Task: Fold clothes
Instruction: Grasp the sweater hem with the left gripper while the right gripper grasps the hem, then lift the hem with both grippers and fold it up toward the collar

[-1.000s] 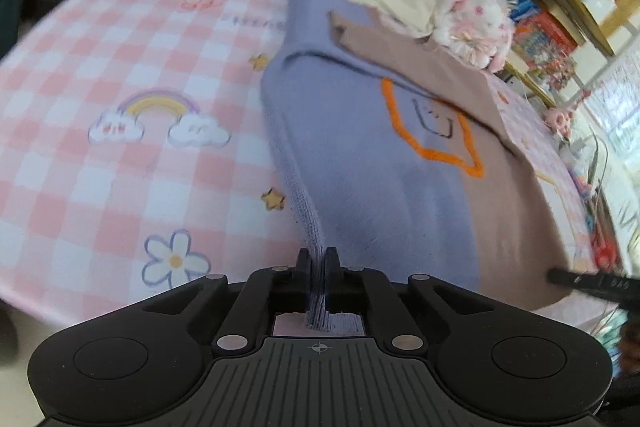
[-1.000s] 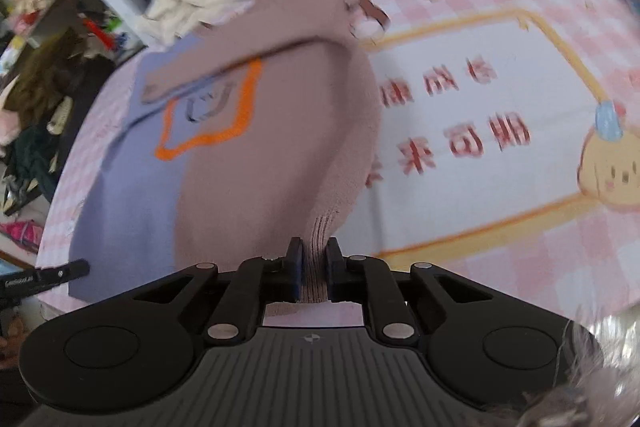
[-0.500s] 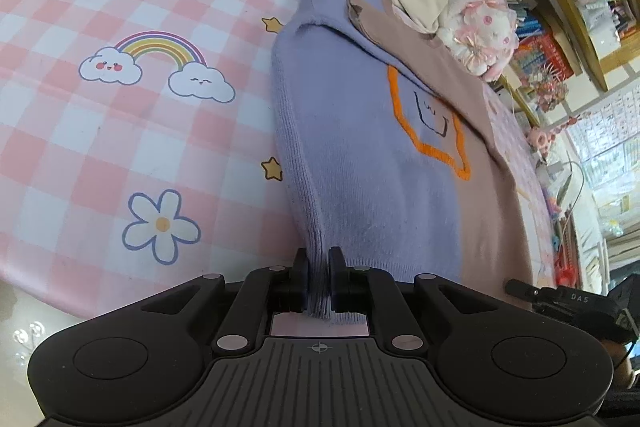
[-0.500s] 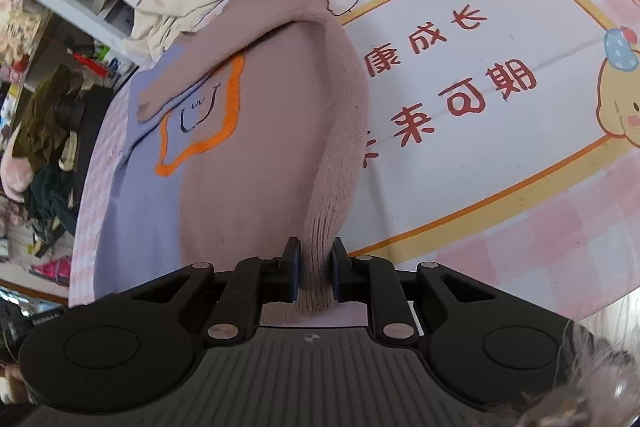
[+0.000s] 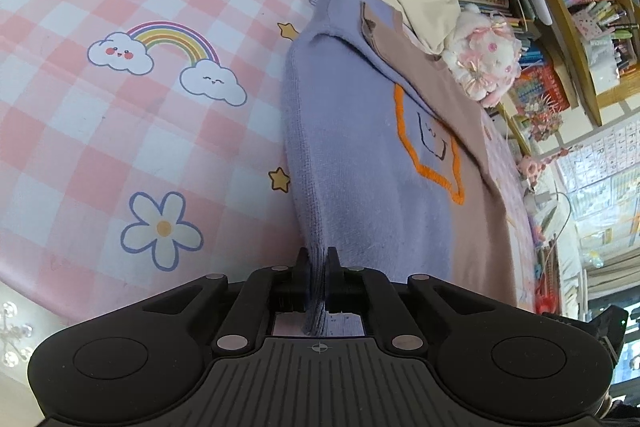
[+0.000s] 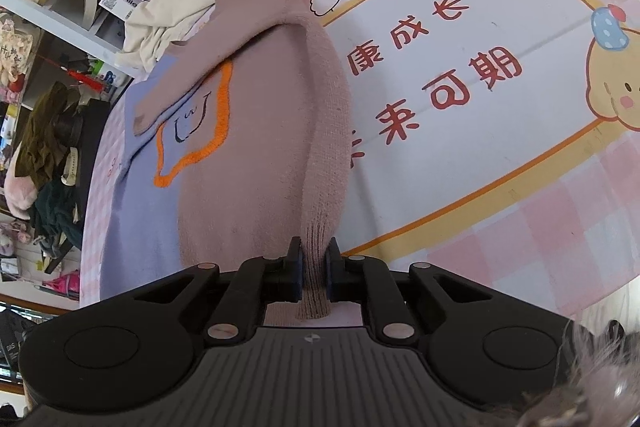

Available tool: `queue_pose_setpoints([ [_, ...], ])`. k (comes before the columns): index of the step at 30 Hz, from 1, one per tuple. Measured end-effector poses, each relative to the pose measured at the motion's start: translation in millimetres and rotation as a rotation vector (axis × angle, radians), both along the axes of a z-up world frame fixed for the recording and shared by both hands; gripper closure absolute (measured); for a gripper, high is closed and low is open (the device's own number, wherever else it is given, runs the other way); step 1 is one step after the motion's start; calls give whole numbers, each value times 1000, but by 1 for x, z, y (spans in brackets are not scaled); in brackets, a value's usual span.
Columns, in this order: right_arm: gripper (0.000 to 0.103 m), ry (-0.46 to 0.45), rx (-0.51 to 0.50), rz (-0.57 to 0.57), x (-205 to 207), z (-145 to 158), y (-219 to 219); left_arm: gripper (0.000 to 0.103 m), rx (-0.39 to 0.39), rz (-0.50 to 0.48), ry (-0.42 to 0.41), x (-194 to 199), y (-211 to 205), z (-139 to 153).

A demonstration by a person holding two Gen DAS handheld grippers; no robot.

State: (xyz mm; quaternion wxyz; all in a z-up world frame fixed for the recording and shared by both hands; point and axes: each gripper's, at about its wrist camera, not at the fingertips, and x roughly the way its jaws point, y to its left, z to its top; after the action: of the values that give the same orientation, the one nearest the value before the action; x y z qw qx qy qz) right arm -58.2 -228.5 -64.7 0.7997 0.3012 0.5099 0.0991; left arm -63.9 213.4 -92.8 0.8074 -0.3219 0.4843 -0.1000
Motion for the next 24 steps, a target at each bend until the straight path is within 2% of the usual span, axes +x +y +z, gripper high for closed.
queue_pose_setpoints([
  [3,93,1,21,4,-6,4,-3,99,-1,-23,11,-2,2,4],
  [7,93,14,66,9,-18,14,-10,99,-55,-70,9,-13,8,14],
  [12,93,76,106,27,-42,22,-22,99,-61,-157,53,-38,9,15],
  [16,93,116,143,22,-59,25,-26,99,-140,-141,49,-52,14,17],
  [18,93,96,191,10,-59,32,-27,99,-203,-111,1,-49,18,25],
  [20,93,37,274,-22,-52,46,-32,99,-272,-77,-64,-40,22,38],
  [24,93,-140,352,-42,-18,82,-37,99,-348,-22,-227,-5,29,66],
])
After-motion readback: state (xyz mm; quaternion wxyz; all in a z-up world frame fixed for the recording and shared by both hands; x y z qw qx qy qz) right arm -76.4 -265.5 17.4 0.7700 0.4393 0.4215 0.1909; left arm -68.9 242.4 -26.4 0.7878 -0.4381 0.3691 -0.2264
